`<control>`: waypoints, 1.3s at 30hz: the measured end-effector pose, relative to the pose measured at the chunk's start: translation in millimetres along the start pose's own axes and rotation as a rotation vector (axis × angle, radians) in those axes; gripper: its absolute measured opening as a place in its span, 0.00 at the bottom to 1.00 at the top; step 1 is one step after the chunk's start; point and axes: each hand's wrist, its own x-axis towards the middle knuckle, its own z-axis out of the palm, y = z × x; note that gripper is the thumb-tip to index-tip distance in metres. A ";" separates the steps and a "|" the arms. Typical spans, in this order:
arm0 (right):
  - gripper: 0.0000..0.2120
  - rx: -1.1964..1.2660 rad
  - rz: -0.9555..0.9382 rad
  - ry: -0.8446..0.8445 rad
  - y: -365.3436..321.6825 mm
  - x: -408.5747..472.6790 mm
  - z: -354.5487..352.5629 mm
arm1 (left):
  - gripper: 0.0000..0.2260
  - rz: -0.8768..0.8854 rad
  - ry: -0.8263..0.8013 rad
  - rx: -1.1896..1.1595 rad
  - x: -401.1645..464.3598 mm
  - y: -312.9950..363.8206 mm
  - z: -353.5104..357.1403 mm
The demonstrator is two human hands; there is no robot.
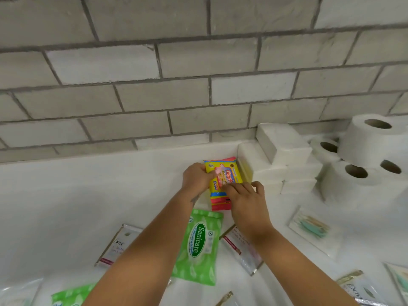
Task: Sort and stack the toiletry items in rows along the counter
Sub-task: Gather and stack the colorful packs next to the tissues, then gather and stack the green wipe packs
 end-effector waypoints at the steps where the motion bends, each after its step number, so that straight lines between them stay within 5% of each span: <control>1: 0.21 -0.001 -0.010 0.002 1.7 0.9 1.6 | 0.07 0.008 0.017 0.005 -0.8 0.9 0.9; 10: 0.23 0.013 -0.021 0.027 2.7 3.6 11.9 | 0.13 0.123 0.033 0.242 2.0 -4.7 8.0; 24: 0.24 -0.046 -0.018 -0.057 6.1 1.7 17.4 | 0.24 0.102 0.074 0.305 -15.3 -6.5 -10.5; 33: 0.17 0.064 0.069 -0.001 -10.3 -10.8 -7.5 | 0.21 0.074 -0.109 0.519 -62.9 -30.8 -49.0; 37: 0.15 0.120 0.112 -0.007 -21.4 -23.3 -18.7 | 0.14 0.256 -0.181 0.561 -96.3 -44.7 -51.4; 39: 0.14 0.155 0.116 -0.024 -25.0 -27.8 -22.0 | 0.18 0.304 -0.282 0.654 -110.1 -51.3 -50.4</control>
